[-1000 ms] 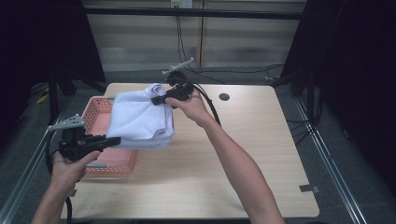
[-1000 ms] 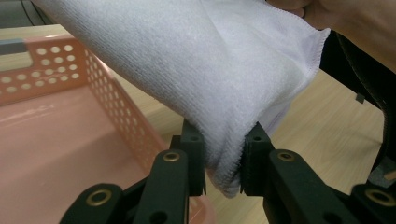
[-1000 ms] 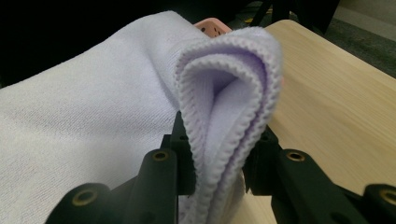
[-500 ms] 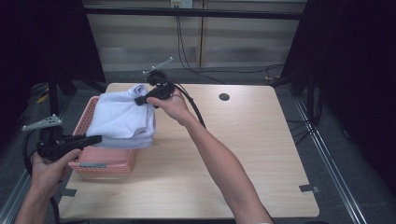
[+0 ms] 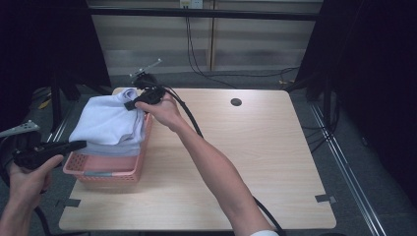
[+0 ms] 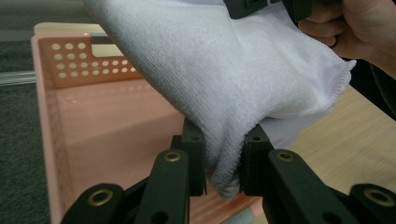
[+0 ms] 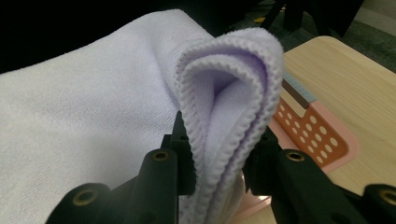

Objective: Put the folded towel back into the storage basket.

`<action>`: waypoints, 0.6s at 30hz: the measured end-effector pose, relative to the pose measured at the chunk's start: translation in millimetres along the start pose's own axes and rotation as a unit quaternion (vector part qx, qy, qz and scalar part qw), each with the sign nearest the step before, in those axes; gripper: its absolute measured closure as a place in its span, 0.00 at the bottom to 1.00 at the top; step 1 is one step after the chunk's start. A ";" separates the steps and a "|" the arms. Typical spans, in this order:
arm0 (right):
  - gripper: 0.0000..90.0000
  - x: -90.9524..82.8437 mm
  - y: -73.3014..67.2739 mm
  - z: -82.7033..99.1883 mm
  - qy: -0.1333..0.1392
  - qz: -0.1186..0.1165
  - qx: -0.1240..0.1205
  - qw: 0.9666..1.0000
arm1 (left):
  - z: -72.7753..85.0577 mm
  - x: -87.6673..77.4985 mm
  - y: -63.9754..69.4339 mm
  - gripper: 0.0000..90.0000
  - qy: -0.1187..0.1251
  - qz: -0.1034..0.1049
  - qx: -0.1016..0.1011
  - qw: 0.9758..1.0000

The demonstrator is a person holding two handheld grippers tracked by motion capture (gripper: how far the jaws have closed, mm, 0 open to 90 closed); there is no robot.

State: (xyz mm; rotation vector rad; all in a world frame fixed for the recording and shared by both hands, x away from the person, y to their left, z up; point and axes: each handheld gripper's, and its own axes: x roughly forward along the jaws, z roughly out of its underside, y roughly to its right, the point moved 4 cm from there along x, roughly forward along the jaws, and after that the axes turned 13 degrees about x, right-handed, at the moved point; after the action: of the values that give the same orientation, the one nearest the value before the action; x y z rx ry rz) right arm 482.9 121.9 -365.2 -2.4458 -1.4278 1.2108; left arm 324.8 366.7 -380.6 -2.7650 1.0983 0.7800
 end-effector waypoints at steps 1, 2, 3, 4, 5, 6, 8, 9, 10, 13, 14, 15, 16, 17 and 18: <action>0.78 3.0 -1.7 0.1 -0.001 -0.001 0.001 1.000 | 1.9 -1.9 -1.9 0.85 0.000 -0.002 -0.004 1.000; 0.78 5.7 -3.4 0.6 -0.002 -0.001 0.005 1.000 | 4.2 -4.1 -4.7 0.85 0.001 -0.005 -0.008 1.000; 0.78 9.8 -4.7 1.6 -0.003 -0.003 0.005 1.000 | 5.7 -5.0 -6.7 0.85 0.002 -0.006 -0.010 1.000; 0.78 12.7 -5.6 2.3 -0.004 -0.001 0.005 1.000 | 7.7 -5.3 -9.0 0.85 -0.001 -0.009 -0.014 1.000; 0.78 16.2 -6.8 3.4 -0.003 0.003 0.008 1.000 | 9.9 -5.3 -11.3 0.85 -0.001 -0.010 -0.019 1.000; 0.78 19.6 -7.4 4.6 -0.003 0.004 0.009 1.000 | 12.5 -5.6 -14.1 0.85 -0.004 -0.011 -0.021 1.000; 0.78 25.5 -7.9 7.3 -0.001 0.005 0.015 1.000 | 17.7 -5.0 -18.9 0.85 -0.008 -0.014 -0.027 1.000; 0.78 28.6 -7.6 8.4 0.002 0.007 0.017 1.000 | 20.2 -4.1 -21.5 0.85 -0.010 -0.018 -0.029 0.999; 0.78 31.9 -7.8 9.7 0.005 0.012 0.021 1.000 | 22.8 -3.0 -23.6 0.85 -0.014 -0.020 -0.032 0.999; 0.78 42.0 -7.0 15.5 0.003 0.023 0.024 0.999 | 31.0 0.6 -30.0 0.85 -0.017 -0.024 -0.047 0.998; 0.78 44.8 -6.2 17.6 0.002 0.024 0.028 0.999 | 34.2 2.0 -32.3 0.85 -0.022 -0.024 -0.048 0.998; 0.78 47.6 -5.5 19.6 0.003 0.025 0.034 0.999 | 37.1 3.9 -34.4 0.85 -0.028 -0.023 -0.050 0.998; 0.78 50.6 -4.0 21.6 0.003 0.027 0.038 0.999 | 40.0 5.8 -36.4 0.85 -0.033 -0.025 -0.050 0.998; 0.78 53.6 -2.7 23.9 0.004 0.026 0.041 0.999 | 42.3 7.9 -37.2 0.85 -0.034 -0.026 -0.055 0.998; 0.78 56.0 -1.2 26.5 0.004 0.028 0.043 0.999 | 44.8 9.5 -37.6 0.85 -0.040 -0.024 -0.053 0.998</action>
State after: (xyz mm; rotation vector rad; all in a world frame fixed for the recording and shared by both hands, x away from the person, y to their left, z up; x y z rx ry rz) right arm 479.3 156.8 -416.3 -2.4461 -1.2852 1.2436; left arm 336.1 399.4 -428.7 -2.8057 1.0021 0.9598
